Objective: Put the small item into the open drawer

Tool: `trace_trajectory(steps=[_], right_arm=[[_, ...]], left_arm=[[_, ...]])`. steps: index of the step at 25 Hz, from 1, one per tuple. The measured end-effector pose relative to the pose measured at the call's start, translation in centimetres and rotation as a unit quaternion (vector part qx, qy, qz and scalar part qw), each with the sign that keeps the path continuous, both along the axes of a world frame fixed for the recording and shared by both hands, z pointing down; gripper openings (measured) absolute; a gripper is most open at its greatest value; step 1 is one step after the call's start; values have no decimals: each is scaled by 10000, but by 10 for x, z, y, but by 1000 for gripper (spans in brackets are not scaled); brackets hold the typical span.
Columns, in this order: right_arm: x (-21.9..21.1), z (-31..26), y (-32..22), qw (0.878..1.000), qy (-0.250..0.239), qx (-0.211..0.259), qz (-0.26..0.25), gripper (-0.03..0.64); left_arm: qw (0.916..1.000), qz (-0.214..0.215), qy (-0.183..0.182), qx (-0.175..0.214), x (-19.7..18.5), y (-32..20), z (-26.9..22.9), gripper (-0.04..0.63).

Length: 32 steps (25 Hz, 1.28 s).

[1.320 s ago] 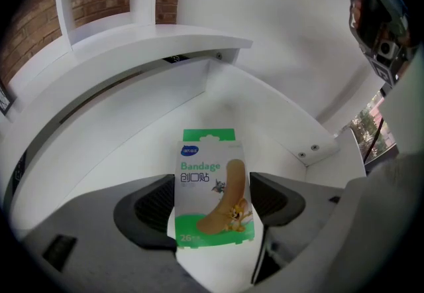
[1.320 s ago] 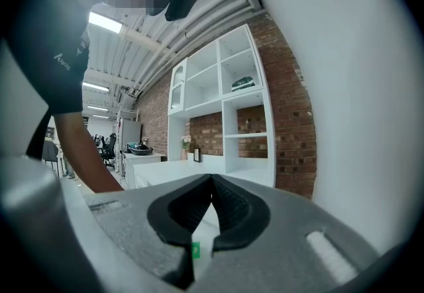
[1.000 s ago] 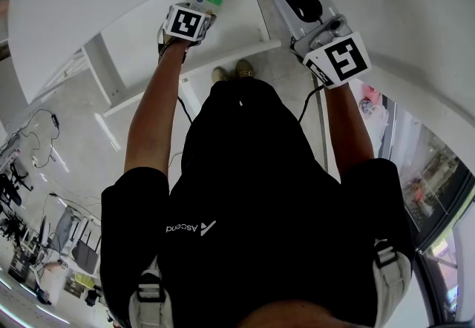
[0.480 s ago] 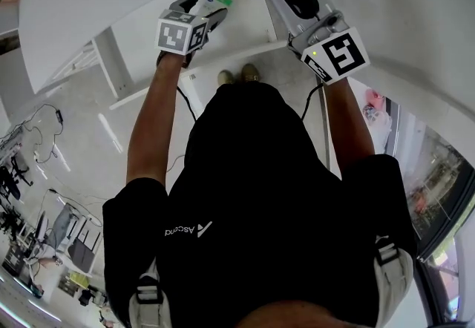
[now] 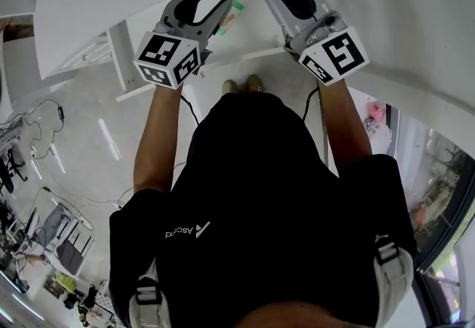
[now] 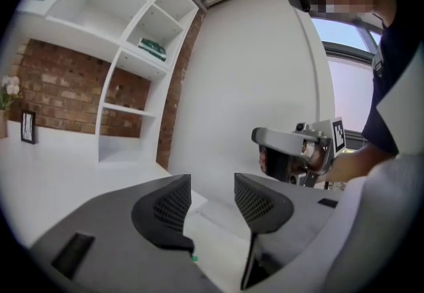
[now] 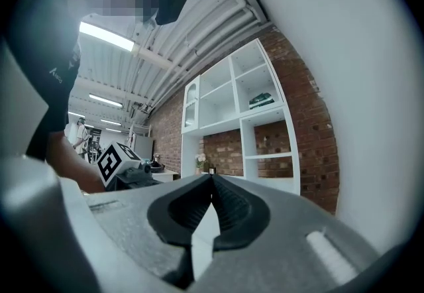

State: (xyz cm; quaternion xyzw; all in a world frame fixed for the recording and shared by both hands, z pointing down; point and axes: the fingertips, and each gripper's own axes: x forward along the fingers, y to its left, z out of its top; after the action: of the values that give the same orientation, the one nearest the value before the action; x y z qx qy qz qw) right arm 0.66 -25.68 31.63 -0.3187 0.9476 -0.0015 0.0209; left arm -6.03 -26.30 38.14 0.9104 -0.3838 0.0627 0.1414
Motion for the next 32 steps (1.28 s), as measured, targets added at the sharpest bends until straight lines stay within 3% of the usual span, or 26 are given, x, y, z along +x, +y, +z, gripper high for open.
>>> trace_trajectory(steps=[6, 10, 14, 32], right_arm=[[-17, -25, 25, 9995, -251, 124, -159, 2], [-28, -35, 42, 9989, -344, 186, -253, 2], [-37, -41, 56, 9985, -372, 235, -318, 2], [-39, -52, 77, 9980, -374, 431, -260, 2]], left_arm=[[9962, -105, 210, 834, -7, 30, -62, 97], [9925, -161, 259, 1185, -9, 47, -91, 37], [9899, -244, 309, 1364, -13, 59, -109, 1], [9866, -80, 431, 1573, -4, 80, -128, -2]])
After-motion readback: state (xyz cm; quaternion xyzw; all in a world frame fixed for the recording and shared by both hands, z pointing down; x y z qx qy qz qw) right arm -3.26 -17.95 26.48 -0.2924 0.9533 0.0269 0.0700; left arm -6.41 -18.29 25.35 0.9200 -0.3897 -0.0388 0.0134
